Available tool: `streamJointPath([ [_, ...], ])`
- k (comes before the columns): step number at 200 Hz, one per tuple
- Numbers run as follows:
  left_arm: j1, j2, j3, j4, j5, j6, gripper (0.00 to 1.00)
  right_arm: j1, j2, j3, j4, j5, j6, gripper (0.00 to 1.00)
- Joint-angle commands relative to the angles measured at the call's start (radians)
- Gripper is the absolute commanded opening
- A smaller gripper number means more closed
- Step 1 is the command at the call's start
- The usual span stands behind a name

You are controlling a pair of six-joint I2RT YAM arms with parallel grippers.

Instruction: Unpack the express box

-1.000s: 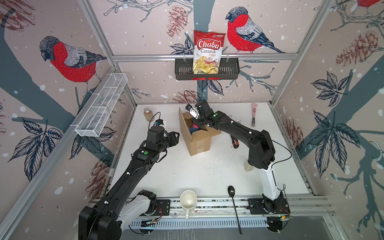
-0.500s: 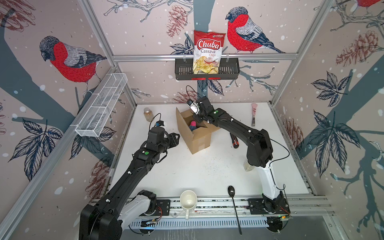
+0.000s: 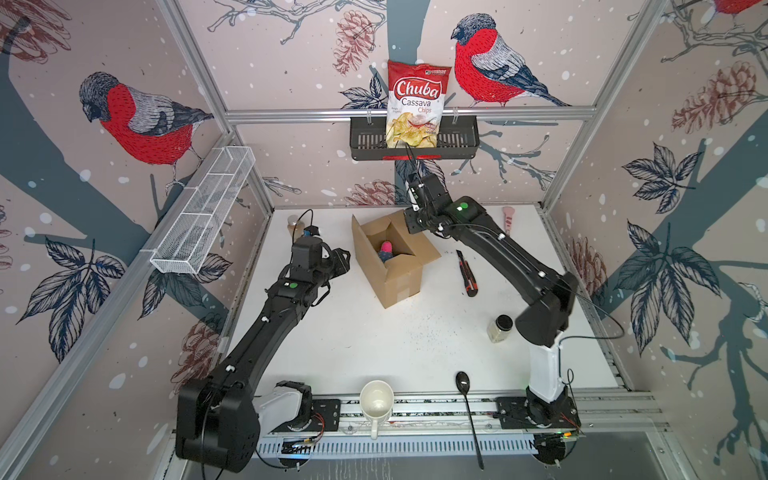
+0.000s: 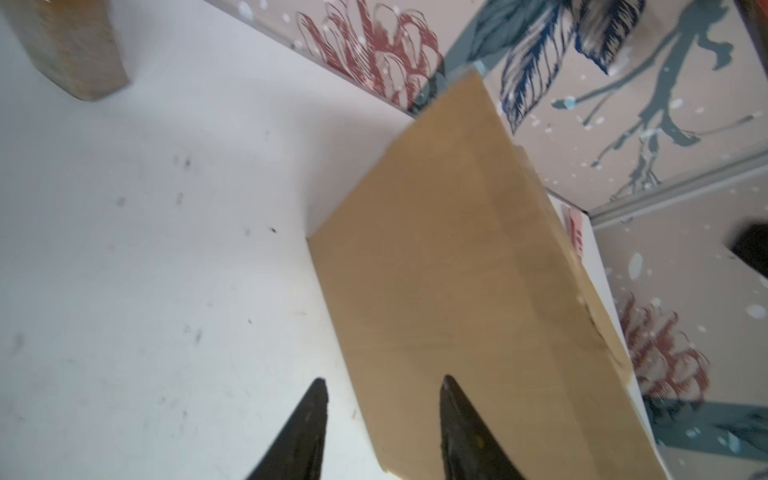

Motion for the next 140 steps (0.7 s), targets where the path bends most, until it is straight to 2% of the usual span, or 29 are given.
streamJointPath([
  [1,0.071,0.09,0.054,0.12,0.05,0.041,0.35,0.035,-0.094,-0.14,-0.058,-0.043,0.185,0.18],
  [31,0.106,0.271,0.196,0.188,0.117,0.066,0.3,0.056,-0.257,-0.439,0.057,-0.088,0.303,0.1],
  [58,0.109,0.401,0.292,0.264,0.132,0.086,0.29,0.06,-0.329,-0.598,0.095,-0.126,0.373,0.04],
  [86,0.111,0.532,0.385,0.336,0.146,0.1,0.27,0.061,-0.354,-0.708,0.177,-0.206,0.418,0.02],
  [120,0.114,0.701,0.506,0.391,0.247,0.121,0.25,0.052,-0.322,-0.759,0.259,-0.249,0.443,0.01],
  [140,0.113,0.753,0.517,0.424,0.299,0.117,0.25,0.031,-0.304,-0.774,0.323,-0.277,0.456,0.01],
])
